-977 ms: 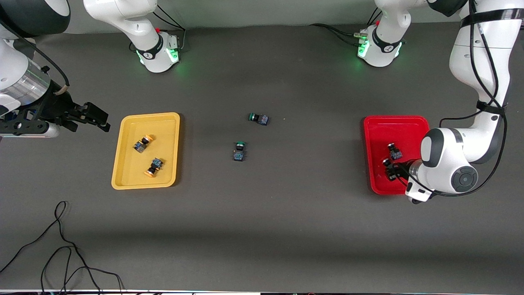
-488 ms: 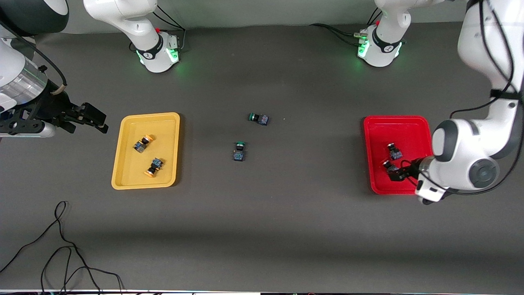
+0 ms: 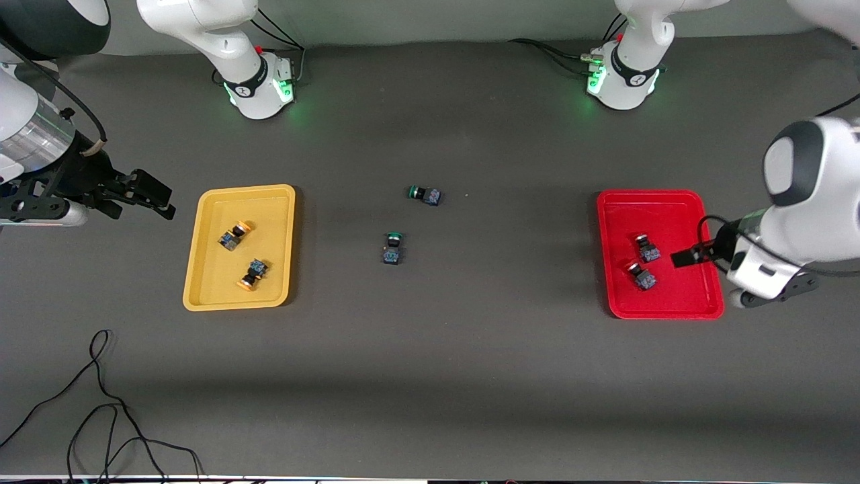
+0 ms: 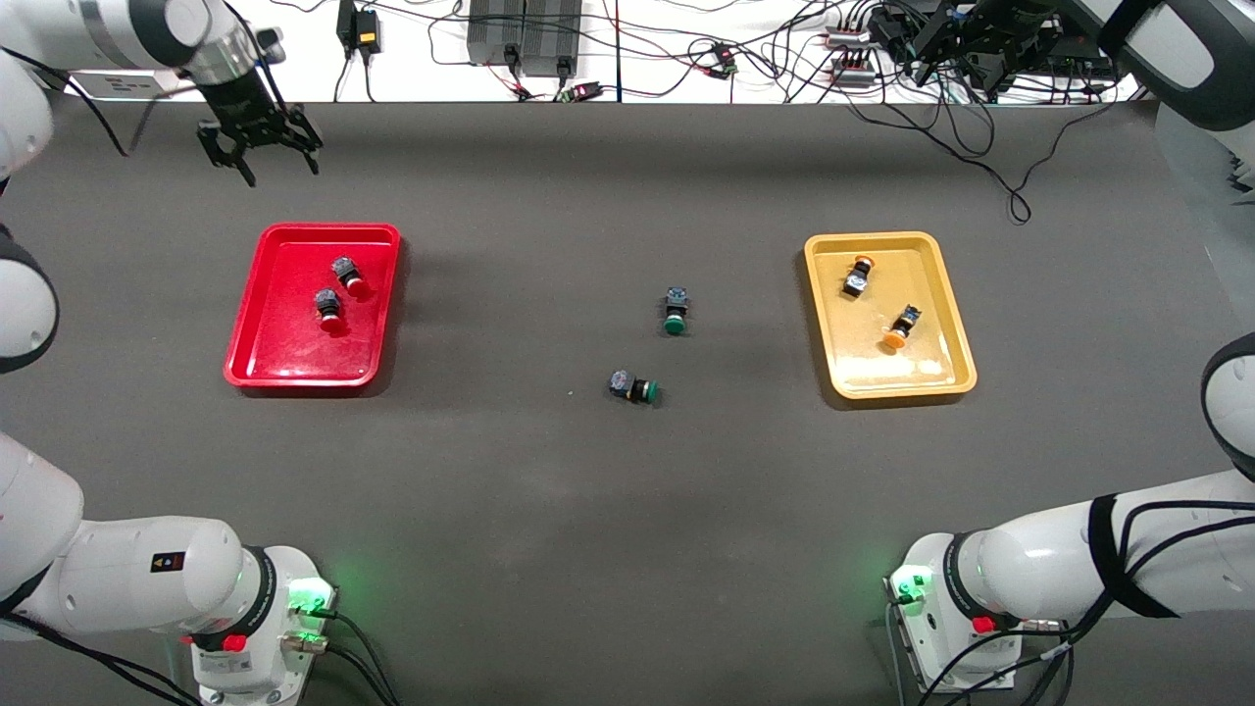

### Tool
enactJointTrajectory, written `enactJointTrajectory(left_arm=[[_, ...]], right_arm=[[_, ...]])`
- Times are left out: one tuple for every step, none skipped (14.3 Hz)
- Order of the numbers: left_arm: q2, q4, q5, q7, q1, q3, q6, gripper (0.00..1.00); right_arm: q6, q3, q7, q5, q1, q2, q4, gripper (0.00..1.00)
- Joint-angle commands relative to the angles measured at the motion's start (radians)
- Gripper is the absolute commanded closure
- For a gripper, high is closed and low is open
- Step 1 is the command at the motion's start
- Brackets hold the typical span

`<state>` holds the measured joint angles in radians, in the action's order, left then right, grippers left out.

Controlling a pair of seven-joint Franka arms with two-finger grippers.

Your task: Place red and yellow buttons in trays

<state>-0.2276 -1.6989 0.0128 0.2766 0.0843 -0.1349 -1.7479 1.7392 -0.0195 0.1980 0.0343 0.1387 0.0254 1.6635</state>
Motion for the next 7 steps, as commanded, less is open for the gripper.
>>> enactJointTrajectory(left_arm=[[0.08, 0.009, -0.016, -0.063, -0.003, 0.001, 0.06, 0.0], [0.112, 0.001, -0.023, -0.062, -0.006, -0.002, 0.062, 0.0], [0.141, -0.007, -0.039, -0.062, -0.008, -0.012, 0.071, 0.0], [0.16, -0.002, -0.06, -0.062, -0.008, -0.031, 0.096, 0.0], [0.184, -0.004, -0.071, -0.06, -0.009, -0.041, 0.119, 0.0], [0.21, -0.008, -0.07, -0.062, -0.033, -0.032, 0.134, 0.0], [0.221, -0.008, -0.071, -0.065, -0.082, 0.021, 0.139, 0.0]], right_arm=[[0.051, 0.0, -0.006, 0.016, -0.001, 0.001, 0.01, 0.0], [0.051, 0.0, -0.006, 0.016, 0.001, -0.002, 0.009, 0.0], [0.043, 0.001, -0.008, 0.016, 0.001, -0.001, 0.009, 0.0], [0.036, 0.0, -0.008, 0.016, 0.001, 0.002, 0.009, 0.0], [0.034, 0.0, -0.008, 0.016, 0.001, 0.002, 0.009, 0.0], [0.034, 0.0, -0.014, 0.016, -0.001, 0.001, 0.012, 0.0], [0.034, -0.002, -0.006, 0.016, -0.001, 0.001, 0.013, 0.0]])
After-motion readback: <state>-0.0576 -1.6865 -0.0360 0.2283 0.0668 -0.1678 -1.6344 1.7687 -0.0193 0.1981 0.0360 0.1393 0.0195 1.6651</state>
